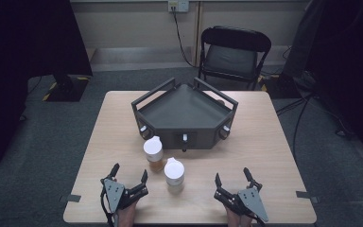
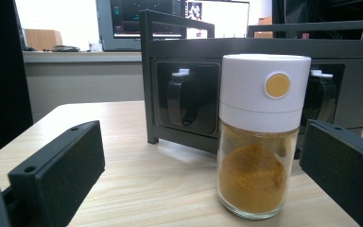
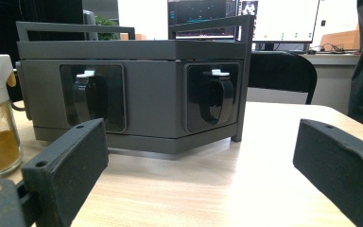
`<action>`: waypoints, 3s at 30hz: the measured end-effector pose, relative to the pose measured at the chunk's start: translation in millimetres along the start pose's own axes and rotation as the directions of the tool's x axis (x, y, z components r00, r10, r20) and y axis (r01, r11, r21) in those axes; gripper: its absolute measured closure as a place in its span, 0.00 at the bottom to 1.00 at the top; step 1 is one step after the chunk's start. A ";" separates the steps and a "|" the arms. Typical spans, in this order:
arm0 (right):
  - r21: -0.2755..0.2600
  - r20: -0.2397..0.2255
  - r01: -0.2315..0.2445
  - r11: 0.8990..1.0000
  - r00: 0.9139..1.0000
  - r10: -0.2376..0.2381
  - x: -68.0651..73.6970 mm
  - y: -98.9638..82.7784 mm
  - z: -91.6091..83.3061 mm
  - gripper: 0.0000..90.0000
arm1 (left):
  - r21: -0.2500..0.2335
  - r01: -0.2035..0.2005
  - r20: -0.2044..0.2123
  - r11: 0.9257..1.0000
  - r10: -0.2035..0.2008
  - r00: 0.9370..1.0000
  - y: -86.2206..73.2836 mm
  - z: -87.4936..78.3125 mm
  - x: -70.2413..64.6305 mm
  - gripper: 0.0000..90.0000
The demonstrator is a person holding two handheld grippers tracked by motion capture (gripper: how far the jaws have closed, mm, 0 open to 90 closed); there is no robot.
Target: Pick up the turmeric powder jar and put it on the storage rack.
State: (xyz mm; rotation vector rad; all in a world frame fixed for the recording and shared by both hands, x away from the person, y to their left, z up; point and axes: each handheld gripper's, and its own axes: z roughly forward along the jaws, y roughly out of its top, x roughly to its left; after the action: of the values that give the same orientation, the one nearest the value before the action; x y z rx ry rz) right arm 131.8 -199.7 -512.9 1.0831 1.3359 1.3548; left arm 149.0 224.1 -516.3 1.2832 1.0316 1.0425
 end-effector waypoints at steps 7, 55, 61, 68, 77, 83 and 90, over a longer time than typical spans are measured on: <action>0.000 0.006 -0.001 1.000 1.000 0.001 1.1 0.0 0.0 0.03 | 0.000 0.000 0.000 1.000 0.000 1.000 0.0 0.0 0.0 0.00; 0.001 0.004 -0.001 1.000 1.000 0.001 0.7 0.2 0.0 0.03 | -0.010 0.010 0.056 1.000 -0.009 0.998 18.9 3.5 7.3 0.00; 0.001 0.004 -0.001 1.000 1.000 0.001 0.8 0.2 0.1 0.03 | -0.018 0.014 0.106 1.000 -0.012 0.994 26.1 9.0 10.9 0.00; 0.001 0.006 -0.001 1.000 1.000 0.001 1.0 0.2 0.1 0.03 | -0.036 0.033 0.142 0.999 -0.027 0.989 30.8 15.4 13.1 0.00; 0.001 0.006 -0.001 1.000 1.000 0.001 1.0 0.2 0.1 0.03 | -0.034 0.026 0.184 0.999 -0.019 0.983 41.1 30.3 16.1 0.02; 0.001 0.006 -0.001 1.000 1.000 0.001 1.0 0.2 0.1 0.03 | -0.033 0.041 0.224 0.999 -0.033 0.974 45.9 43.9 19.7 0.06; 0.001 0.006 -0.001 1.000 1.000 0.001 1.0 0.2 0.1 0.03 | -0.003 0.026 0.196 1.000 -0.025 0.980 49.4 54.7 11.5 0.14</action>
State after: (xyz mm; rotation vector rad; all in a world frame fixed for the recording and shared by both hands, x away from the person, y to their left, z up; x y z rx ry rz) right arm 131.6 -198.7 -512.7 1.0878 1.3319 1.3514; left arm 203.9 223.7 -465.8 1.3363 0.8913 0.8794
